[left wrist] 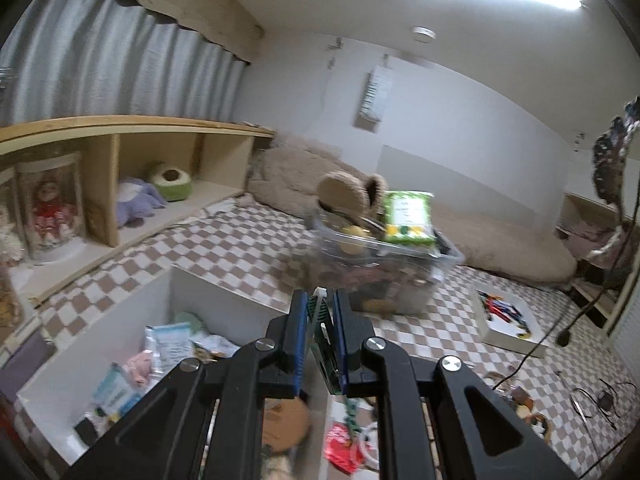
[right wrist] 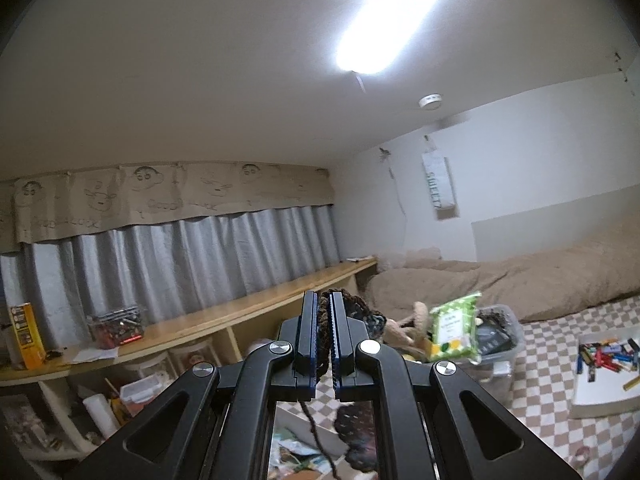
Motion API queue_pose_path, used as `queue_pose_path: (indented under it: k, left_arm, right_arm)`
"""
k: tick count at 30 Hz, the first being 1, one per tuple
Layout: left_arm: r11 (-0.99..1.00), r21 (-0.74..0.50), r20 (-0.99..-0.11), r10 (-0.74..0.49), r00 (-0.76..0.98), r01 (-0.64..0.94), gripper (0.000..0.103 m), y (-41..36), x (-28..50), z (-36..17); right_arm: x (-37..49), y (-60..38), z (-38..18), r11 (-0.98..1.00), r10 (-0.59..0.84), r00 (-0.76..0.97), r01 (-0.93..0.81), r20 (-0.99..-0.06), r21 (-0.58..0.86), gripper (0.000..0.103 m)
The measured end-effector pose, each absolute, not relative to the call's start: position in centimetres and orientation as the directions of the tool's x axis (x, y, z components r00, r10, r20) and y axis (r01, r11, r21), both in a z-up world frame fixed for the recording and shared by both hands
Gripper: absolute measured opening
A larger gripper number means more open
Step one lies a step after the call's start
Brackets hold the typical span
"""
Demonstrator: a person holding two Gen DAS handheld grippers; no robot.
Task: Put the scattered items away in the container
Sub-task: 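Lift and carry the clothespin and scrunchie with both tools toward the white box, then lower both held items into the white box and open both tools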
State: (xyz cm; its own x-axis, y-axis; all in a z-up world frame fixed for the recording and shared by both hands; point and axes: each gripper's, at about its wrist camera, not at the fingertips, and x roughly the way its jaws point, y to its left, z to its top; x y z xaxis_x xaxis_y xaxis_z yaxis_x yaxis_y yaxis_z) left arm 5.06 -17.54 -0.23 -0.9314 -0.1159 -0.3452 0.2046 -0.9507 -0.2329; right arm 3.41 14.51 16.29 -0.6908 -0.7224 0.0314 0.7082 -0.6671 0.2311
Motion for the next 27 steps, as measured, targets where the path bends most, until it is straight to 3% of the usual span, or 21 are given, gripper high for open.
queue_pose_path:
  k: [10, 27]
  left_arm:
    - [-0.925, -0.236, -0.389, -0.192, -0.901, 0.299, 0.013, -21.5, 6.1, -1.8]
    - [-0.84, -0.326, -0.483, -0.247, -0.84, 0.434, 0.013, -28.4, 7.2, -5.8]
  right_arm:
    - [2.7, 8.2, 18.0, -0.596, -0.798, -0.602, 0.784, -0.02, 0.175, 0.007]
    - [4.2, 0.8, 19.6, -0.482, -0.875, -0.483, 0.867, -0.027, 0.127, 0.007]
